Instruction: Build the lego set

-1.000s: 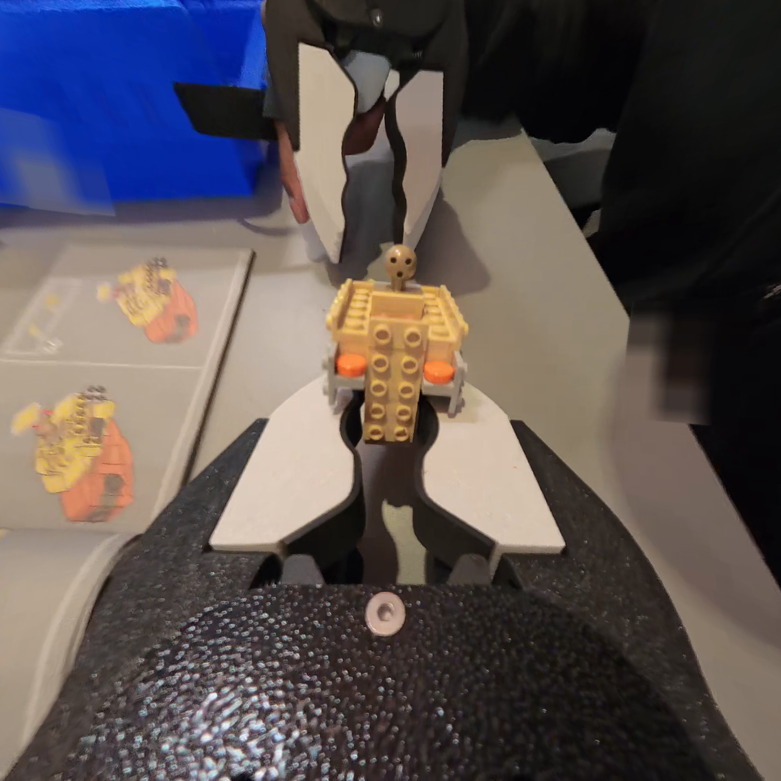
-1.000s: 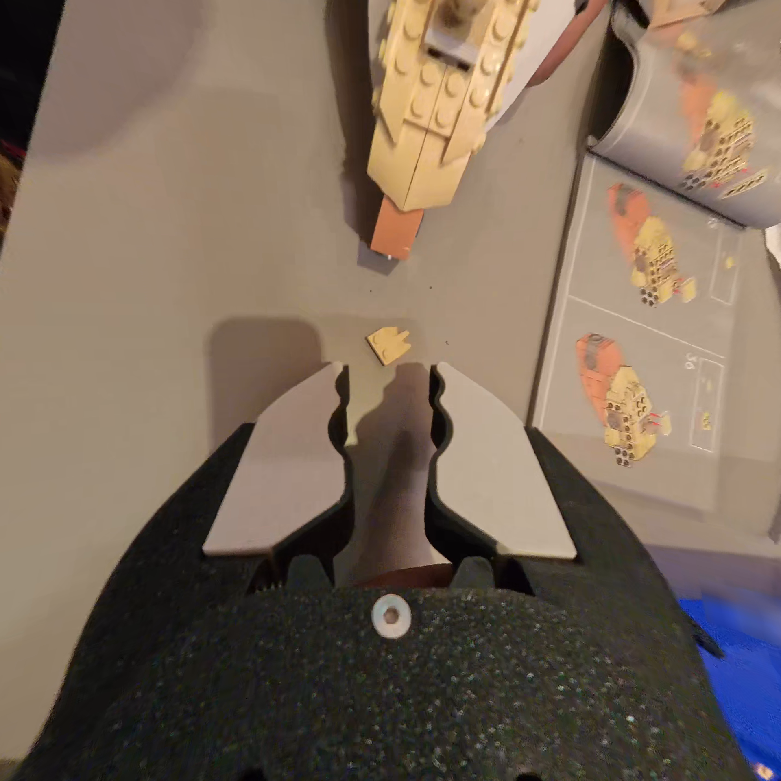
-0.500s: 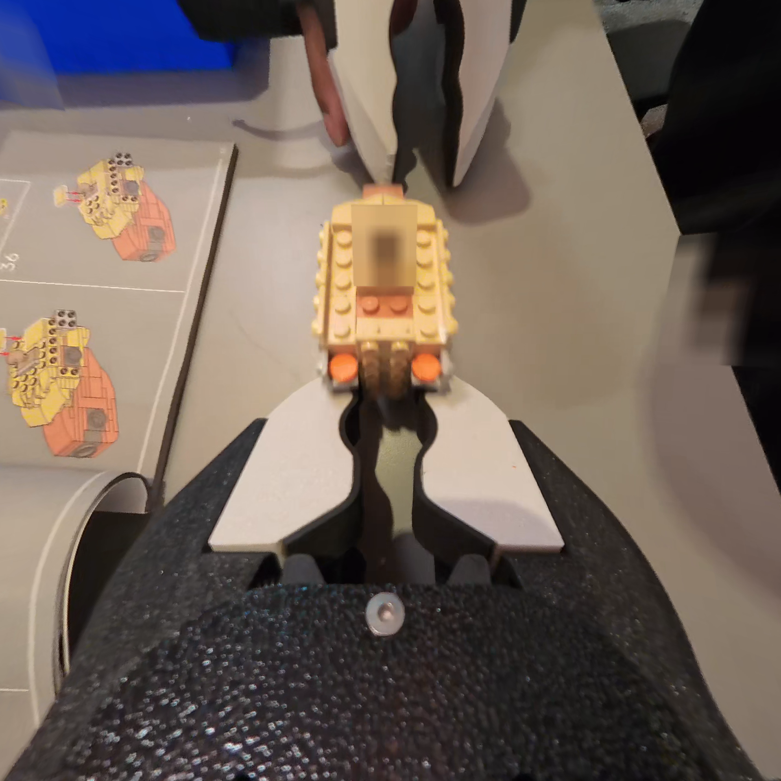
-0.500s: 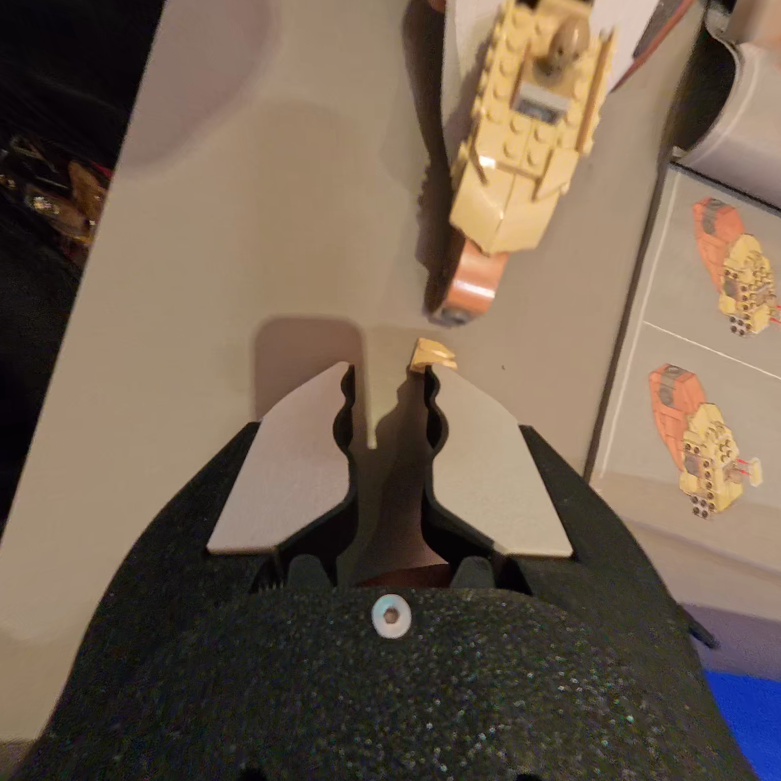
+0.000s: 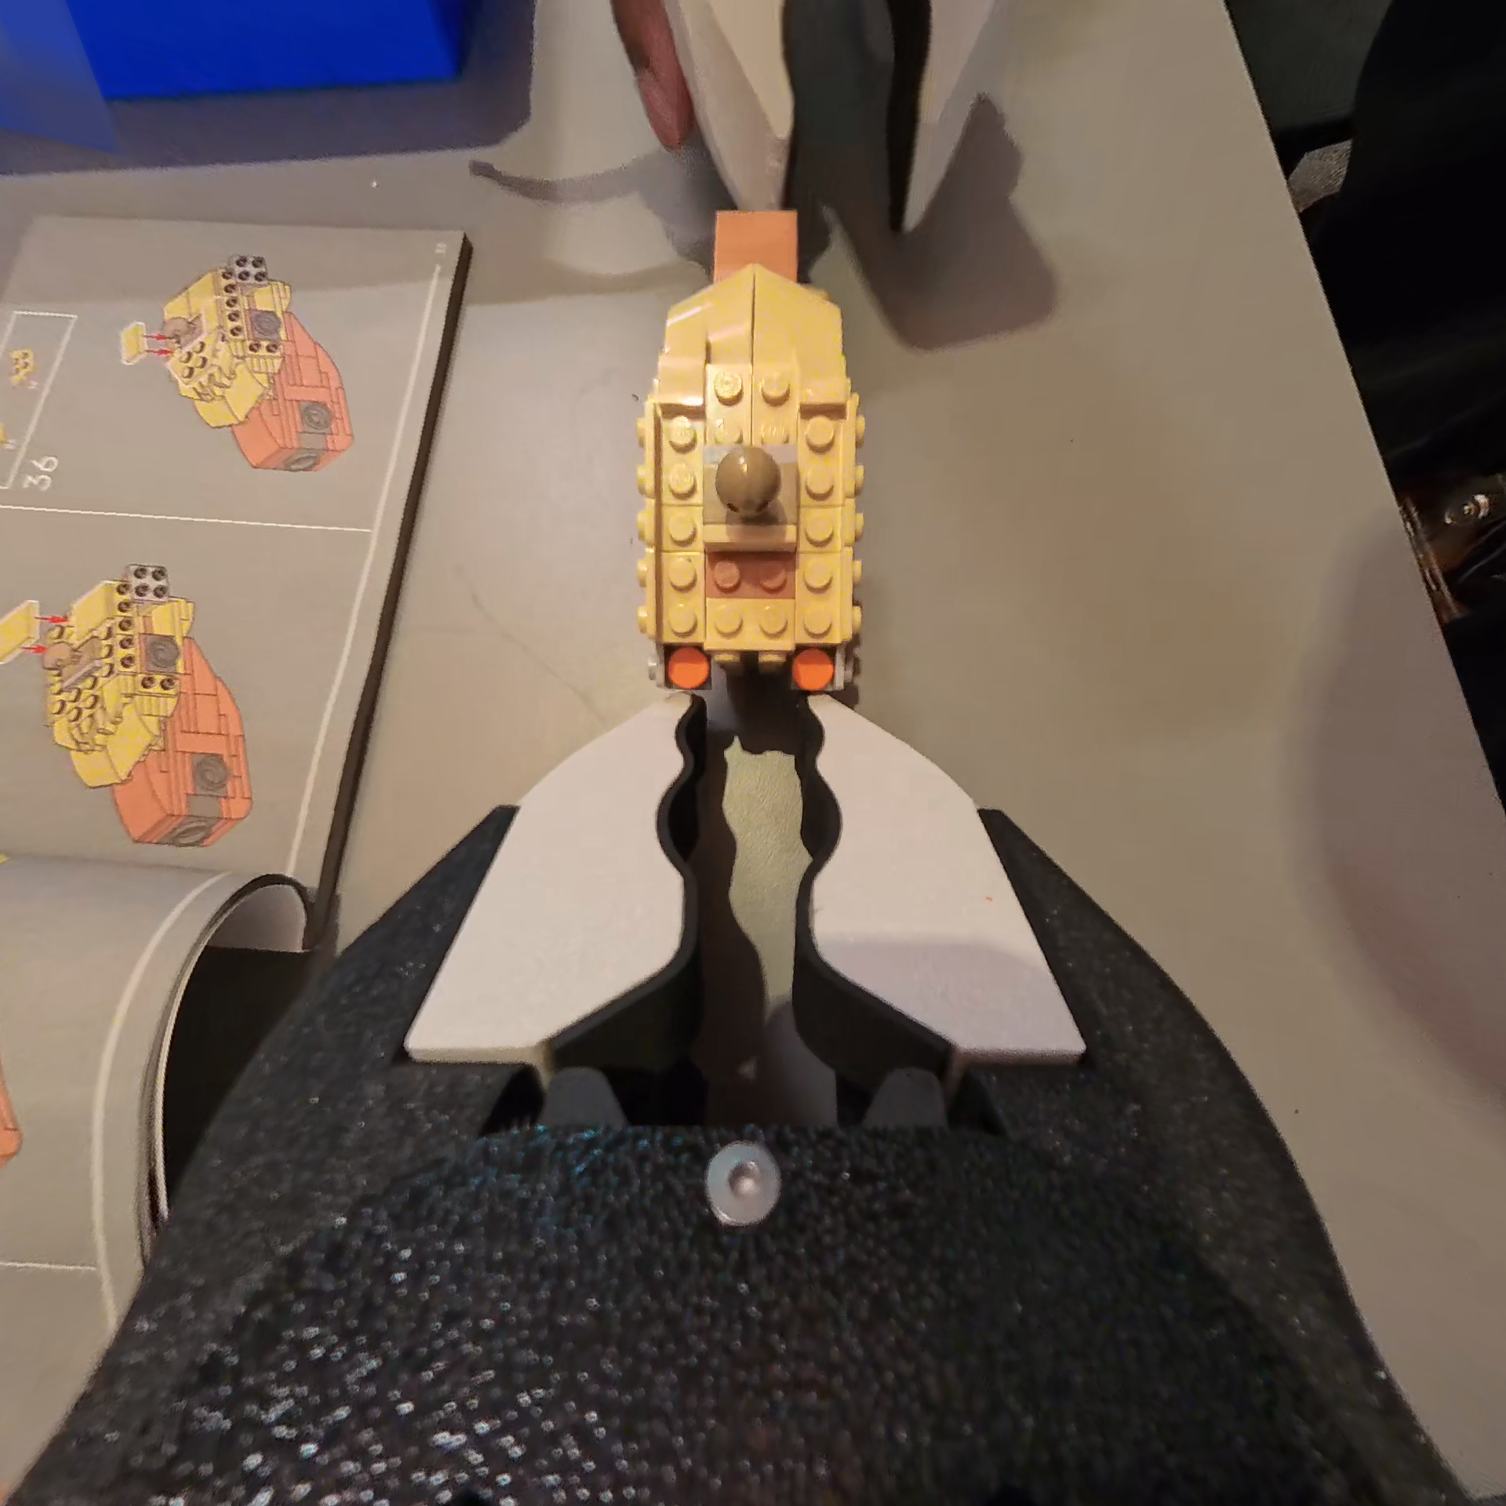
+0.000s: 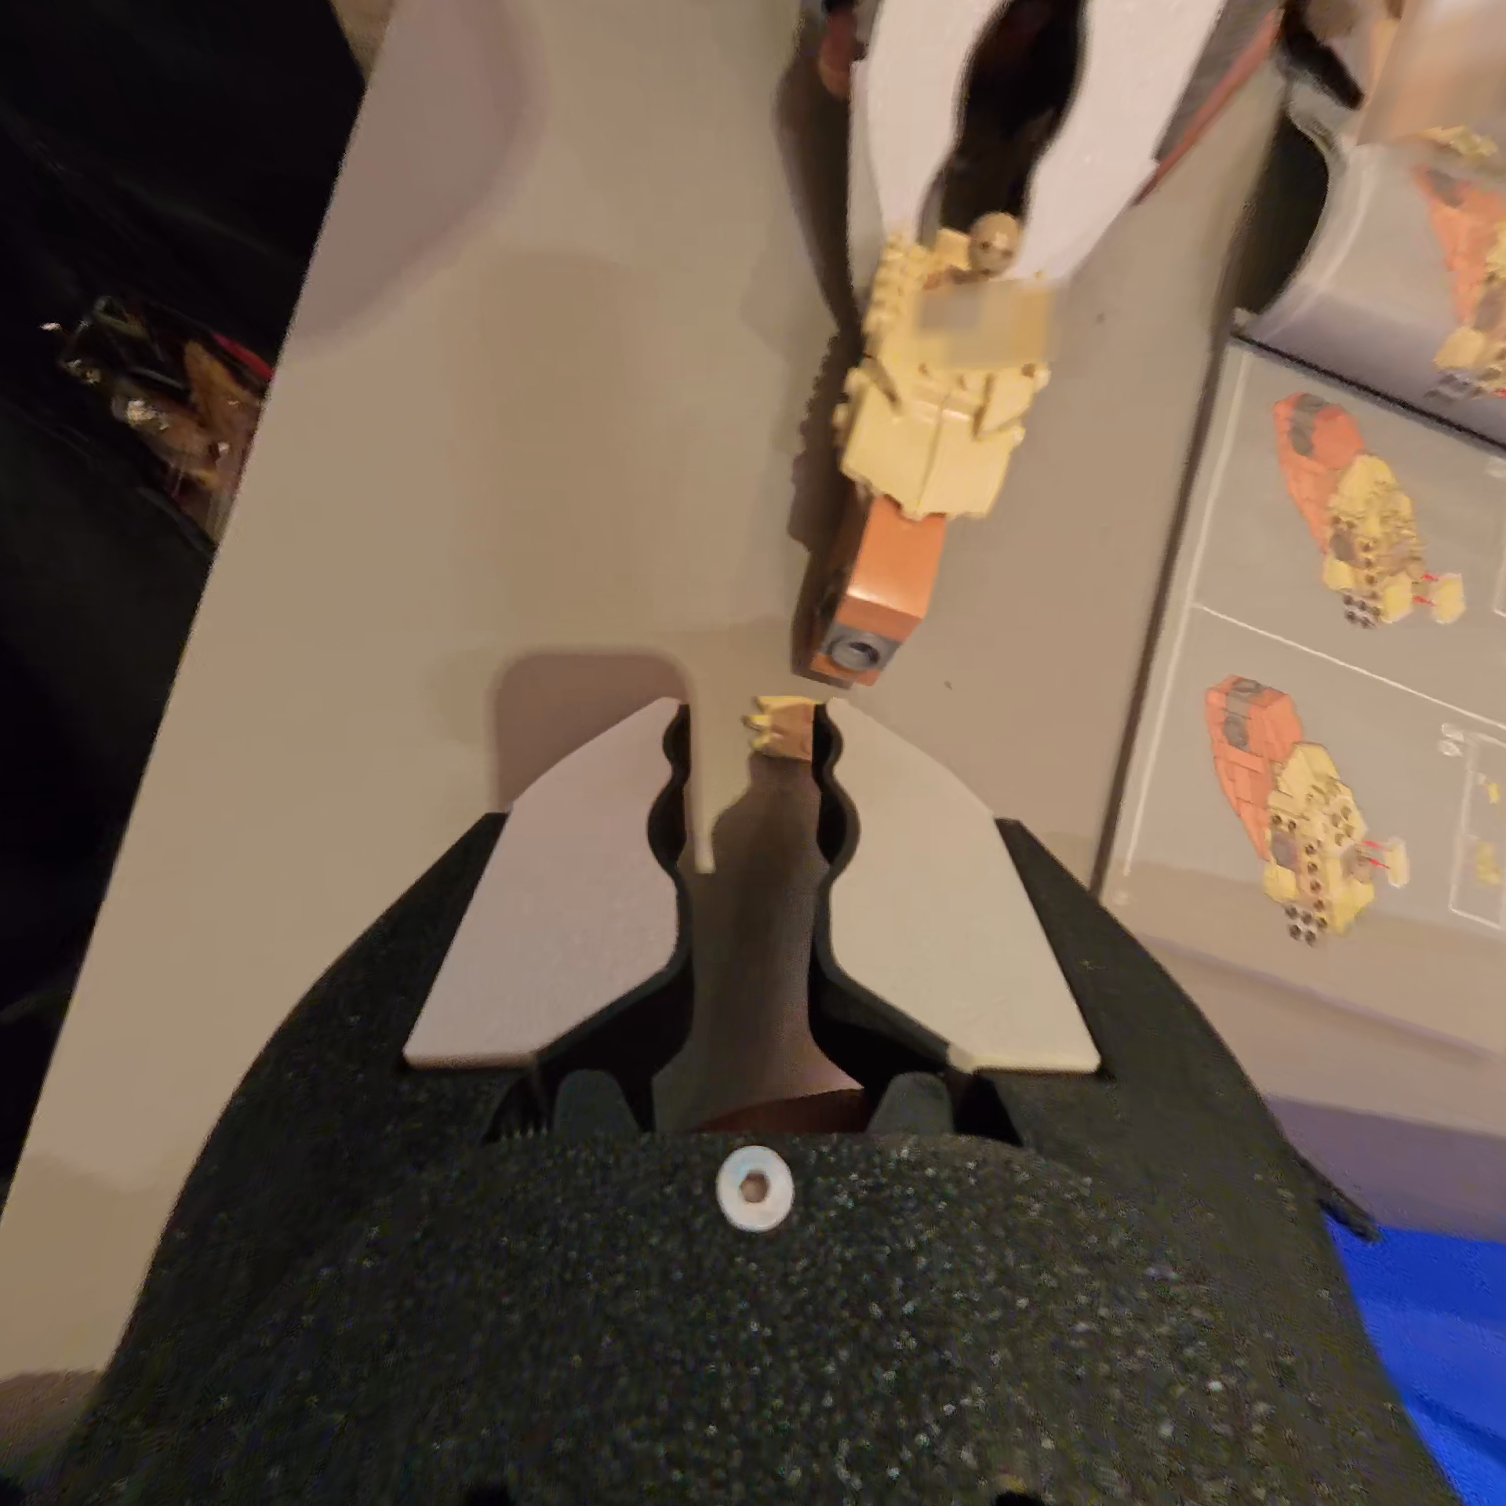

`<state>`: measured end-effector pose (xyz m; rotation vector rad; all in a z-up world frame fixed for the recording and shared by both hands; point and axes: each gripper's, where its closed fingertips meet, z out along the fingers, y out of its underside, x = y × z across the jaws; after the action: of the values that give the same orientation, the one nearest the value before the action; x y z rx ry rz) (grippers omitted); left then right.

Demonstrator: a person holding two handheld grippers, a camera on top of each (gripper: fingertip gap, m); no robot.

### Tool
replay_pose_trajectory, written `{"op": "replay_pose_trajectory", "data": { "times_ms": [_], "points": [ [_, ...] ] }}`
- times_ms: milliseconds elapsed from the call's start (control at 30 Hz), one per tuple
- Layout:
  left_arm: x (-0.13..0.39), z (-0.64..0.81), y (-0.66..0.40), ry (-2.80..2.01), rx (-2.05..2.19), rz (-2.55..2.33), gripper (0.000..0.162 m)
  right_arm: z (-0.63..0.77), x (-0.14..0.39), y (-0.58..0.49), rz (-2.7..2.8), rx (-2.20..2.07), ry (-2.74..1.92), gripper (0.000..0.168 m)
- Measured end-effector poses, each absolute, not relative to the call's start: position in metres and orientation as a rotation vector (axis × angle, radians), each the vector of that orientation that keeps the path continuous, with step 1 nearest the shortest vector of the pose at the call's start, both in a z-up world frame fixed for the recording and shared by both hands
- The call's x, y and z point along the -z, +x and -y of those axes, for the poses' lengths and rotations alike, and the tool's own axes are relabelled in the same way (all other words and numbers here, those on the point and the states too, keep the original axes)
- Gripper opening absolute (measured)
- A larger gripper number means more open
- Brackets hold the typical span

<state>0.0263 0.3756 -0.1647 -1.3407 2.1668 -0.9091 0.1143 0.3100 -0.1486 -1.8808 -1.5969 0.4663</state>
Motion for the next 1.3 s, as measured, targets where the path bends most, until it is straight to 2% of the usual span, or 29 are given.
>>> {"op": "replay_pose_trajectory", "data": {
  "times_ms": [200,300,500,800,900,1067,1233,1300],
  "points": [
    [0.162,-0.376,0.024,-1.34,0.91,-2.158,0.019,-0.335,0.152,0.125,1.278,-0.304,-2.117,0.028],
    [0.163,-0.379,0.02,-1.361,0.896,-2.145,0.019,-0.333,0.146,0.123,0.979,-0.365,-2.213,0.031],
    [0.156,-0.395,0.01,-1.413,0.849,-2.038,0.018,-0.31,0.158,0.124,0.579,-0.295,-2.338,0.04],
    [0.129,-0.391,0.006,-1.374,0.873,-1.886,0.015,-0.324,0.165,0.122,0.39,-0.059,-2.356,0.049],
    [0.121,-0.381,-0.002,-1.267,0.887,-1.853,0.015,-0.329,0.161,0.128,0.365,-0.019,-2.305,0.046],
    [0.115,-0.368,-0.012,-1.168,0.913,-1.78,0.016,-0.333,0.143,0.143,0.314,-0.014,-2.186,0.031],
    [0.114,-0.369,-0.014,-1.175,0.902,-1.761,0.018,-0.334,0.138,0.149,0.324,-0.008,-2.166,0.03],
    [0.114,-0.369,-0.014,-1.18,0.909,-1.757,0.018,-0.333,0.138,0.148,0.309,-0.038,-2.161,0.02]
  ]
}}
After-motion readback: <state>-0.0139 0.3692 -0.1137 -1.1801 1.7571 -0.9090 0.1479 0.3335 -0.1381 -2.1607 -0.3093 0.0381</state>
